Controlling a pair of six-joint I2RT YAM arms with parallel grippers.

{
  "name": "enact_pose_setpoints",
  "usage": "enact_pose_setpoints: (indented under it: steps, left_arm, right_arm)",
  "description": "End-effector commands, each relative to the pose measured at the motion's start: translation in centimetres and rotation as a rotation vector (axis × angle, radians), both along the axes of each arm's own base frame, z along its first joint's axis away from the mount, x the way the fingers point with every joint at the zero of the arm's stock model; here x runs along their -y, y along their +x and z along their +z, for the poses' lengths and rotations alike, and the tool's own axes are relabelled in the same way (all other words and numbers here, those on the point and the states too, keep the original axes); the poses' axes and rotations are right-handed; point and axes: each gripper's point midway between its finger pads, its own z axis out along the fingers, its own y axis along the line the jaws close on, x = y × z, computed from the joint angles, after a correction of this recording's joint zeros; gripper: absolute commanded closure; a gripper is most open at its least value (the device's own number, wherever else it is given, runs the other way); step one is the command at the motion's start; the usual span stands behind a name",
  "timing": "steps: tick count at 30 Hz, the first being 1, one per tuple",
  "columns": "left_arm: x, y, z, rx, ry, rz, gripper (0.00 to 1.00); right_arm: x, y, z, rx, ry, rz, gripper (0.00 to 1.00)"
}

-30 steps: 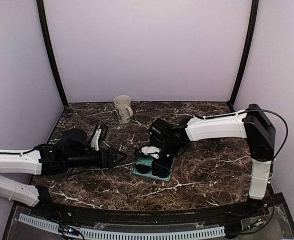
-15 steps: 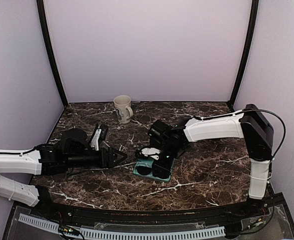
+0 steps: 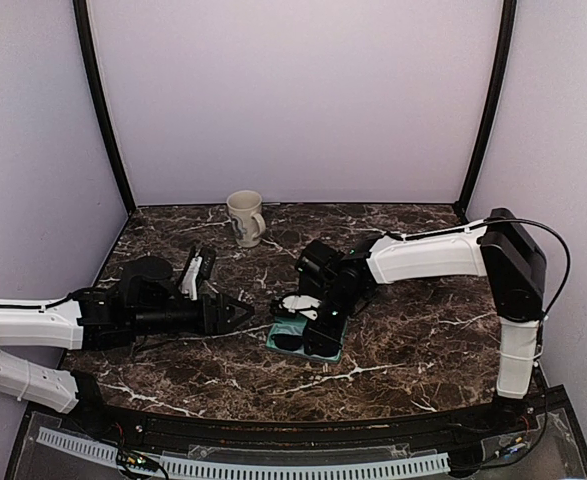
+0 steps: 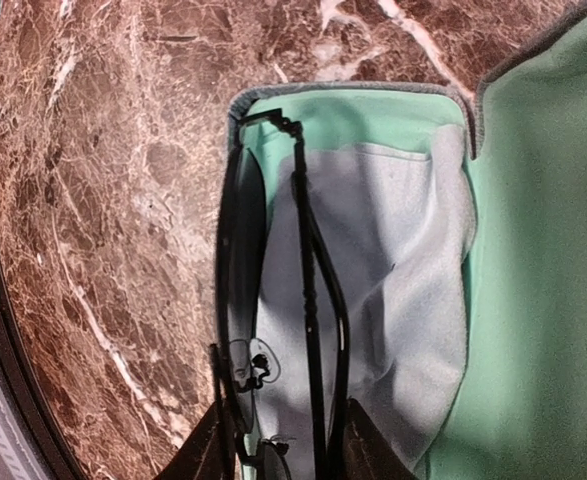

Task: Organize the sunglasses
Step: Place the sunglasses in the sunglasses case.

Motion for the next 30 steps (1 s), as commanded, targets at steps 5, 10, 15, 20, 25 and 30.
enact_pose_setpoints:
  steps: [5, 10, 15, 20, 25, 30]
  left_arm:
    - [-0.1, -0.1, 0.2, 0.006, -0.017, -0.007, 0.31]
    - [-0.1, -0.3, -0.1, 0.001, -0.015, -0.010, 0.31]
    - [-0.1, -0.3, 0.1, 0.004, -0.020, -0.010, 0.31]
    - [-0.1, -0.2, -0.1, 0.001, -0.017, -0.011, 0.31]
    - [0.1, -0.3, -0.2, -0.004, -0.022, -0.017, 0.31]
    - [0.2, -0.3, -0.2, -0.006, -0.026, -0.020, 0.31]
  right_arm:
    - [-0.2, 0.4, 0.5, 0.015, 0.007, -0.027, 0.62]
    - [-0.5, 0.4, 1.1, 0.038, 0.013, -0.033, 0.58]
    - [-0.7, 0.4, 1.7, 0.067, 0.012, -0.038, 0.57]
    - [-1.0, 0.3, 2.6, 0.095, 0.020, -0.040, 0.56]
    - [-1.0, 0.4, 3.1, 0.114, 0.018, -0.047, 0.56]
    - [-1.0, 0.4, 3.2, 0.129, 0.007, -0.053, 0.56]
